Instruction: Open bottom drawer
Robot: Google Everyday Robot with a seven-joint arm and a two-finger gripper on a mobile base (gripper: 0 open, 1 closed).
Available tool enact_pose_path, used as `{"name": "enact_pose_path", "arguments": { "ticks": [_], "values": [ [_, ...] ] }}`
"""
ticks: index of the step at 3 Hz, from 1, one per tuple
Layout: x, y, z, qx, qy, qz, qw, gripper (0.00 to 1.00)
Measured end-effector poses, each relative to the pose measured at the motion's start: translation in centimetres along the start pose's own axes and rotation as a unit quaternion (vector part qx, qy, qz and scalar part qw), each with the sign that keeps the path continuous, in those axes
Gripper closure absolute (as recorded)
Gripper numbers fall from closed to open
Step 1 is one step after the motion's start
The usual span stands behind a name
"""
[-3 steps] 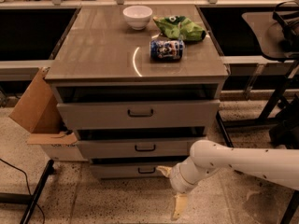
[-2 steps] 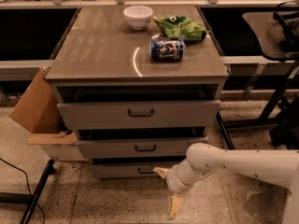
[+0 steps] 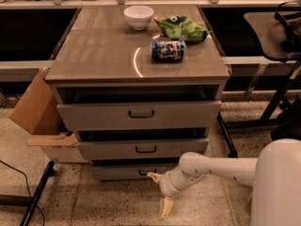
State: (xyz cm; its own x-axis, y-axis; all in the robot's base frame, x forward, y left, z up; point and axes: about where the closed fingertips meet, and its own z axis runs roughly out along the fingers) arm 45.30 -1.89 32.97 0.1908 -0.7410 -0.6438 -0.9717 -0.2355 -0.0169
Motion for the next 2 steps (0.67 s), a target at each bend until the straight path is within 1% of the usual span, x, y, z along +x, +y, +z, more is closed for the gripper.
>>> {"name": "enact_pose_path", "arguments": {
  "ticks": [1,2],
  "values": [
    [-0.1,0.0,-0.1,0.0,0.001,-0.001,1.0,0.0],
    [3.6,-1.1,0.4,0.02,0.014,0.011,0.9996,0.0]
  ]
}}
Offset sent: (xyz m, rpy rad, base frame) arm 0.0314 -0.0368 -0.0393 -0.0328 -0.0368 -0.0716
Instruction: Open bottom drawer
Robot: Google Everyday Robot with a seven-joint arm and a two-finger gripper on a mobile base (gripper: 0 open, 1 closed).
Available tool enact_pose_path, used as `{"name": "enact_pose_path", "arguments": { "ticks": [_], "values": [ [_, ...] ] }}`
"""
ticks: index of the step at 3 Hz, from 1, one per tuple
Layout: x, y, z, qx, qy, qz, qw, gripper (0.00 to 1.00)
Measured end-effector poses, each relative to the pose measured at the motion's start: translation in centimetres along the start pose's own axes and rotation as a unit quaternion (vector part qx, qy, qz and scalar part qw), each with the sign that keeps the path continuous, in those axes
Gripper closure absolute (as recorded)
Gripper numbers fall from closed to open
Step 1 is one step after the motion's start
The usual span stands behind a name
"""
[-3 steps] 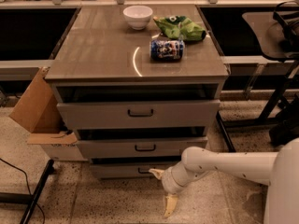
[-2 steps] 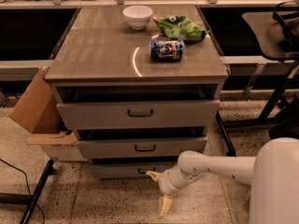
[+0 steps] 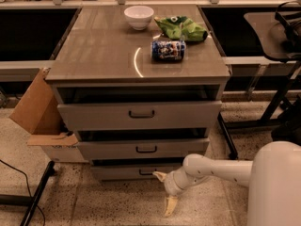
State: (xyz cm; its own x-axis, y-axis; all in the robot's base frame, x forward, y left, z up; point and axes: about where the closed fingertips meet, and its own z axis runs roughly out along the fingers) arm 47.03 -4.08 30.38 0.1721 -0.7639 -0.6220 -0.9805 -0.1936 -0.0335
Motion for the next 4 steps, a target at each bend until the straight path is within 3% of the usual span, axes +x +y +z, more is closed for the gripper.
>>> {"name": "enact_pose_path", "arguments": {
  "ticks": [1,2,4],
  "values": [
    [3.1,-1.0,0.4,0.023,0.017,0.01,0.9995,0.0],
    [6.3,-3.0,0.4,0.042,0.054,0.021,0.9974,0.0],
    [7.0,-3.9,0.9,0.047,0.068,0.009,0.9965,0.0]
  ]
}}
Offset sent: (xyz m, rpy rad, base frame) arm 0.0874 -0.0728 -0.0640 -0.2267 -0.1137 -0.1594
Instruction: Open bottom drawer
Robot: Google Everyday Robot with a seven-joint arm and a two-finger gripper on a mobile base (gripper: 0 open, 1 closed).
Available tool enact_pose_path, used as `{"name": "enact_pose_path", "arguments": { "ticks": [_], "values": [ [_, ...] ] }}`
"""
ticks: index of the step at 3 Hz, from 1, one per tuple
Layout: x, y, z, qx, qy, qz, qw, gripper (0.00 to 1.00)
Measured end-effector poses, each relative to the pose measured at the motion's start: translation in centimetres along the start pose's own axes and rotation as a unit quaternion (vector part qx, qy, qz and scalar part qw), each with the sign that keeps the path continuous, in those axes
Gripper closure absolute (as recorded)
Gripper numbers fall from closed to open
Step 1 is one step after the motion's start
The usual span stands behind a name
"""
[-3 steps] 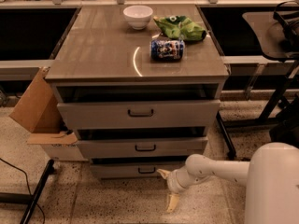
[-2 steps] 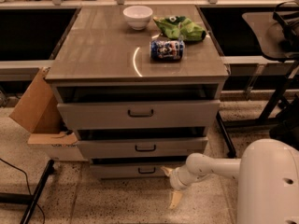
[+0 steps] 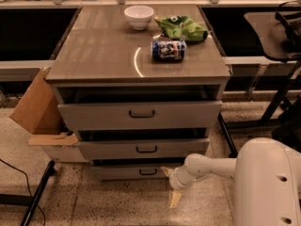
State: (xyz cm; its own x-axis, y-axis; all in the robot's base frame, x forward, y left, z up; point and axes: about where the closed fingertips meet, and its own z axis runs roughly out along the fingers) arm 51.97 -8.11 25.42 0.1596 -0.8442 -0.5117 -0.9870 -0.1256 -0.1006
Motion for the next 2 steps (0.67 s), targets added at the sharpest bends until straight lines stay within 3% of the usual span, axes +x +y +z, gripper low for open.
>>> {"name": "enact_pose_path", "arguments": {
  "ticks": [2],
  "values": [
    [2.7,-3.6,1.8,0.009,0.019,-0.064,0.9977,0.0]
  ]
}}
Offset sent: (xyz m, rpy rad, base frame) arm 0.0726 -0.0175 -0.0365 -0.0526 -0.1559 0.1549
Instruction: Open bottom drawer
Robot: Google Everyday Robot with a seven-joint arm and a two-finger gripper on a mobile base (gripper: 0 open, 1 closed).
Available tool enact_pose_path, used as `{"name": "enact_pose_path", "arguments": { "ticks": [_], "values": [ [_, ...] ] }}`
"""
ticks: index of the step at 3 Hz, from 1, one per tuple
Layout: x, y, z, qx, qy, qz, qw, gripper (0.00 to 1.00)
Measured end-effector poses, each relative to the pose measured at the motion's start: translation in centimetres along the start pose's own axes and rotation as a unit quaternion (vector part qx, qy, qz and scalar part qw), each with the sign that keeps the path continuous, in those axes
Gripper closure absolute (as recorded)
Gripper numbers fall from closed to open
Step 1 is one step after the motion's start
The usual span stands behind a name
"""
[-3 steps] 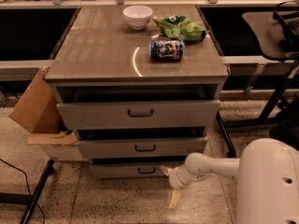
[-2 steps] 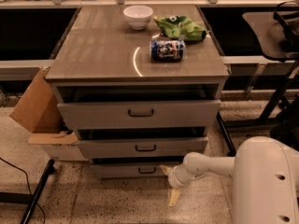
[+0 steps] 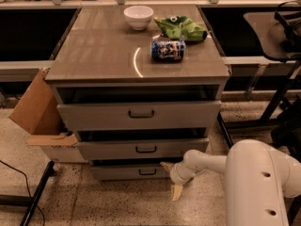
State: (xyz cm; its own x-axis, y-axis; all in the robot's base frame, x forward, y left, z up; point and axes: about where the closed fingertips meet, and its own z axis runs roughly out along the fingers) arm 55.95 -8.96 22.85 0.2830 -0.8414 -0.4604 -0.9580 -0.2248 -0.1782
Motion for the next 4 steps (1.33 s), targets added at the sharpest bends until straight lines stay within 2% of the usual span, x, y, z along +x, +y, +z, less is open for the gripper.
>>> {"name": "enact_pose_path", "arguments": {
  "ticks": [1,2,4],
  "values": [
    [1.4,-1.5,0.6,0.013,-0.003,-0.014,0.9998,0.0],
    [2.8,-2.7,1.5,0.022,-0.007,-0.013,0.9997,0.0],
    [5.5,-3.8,4.4,0.026,0.001,0.024,0.9994,0.0]
  ]
}}
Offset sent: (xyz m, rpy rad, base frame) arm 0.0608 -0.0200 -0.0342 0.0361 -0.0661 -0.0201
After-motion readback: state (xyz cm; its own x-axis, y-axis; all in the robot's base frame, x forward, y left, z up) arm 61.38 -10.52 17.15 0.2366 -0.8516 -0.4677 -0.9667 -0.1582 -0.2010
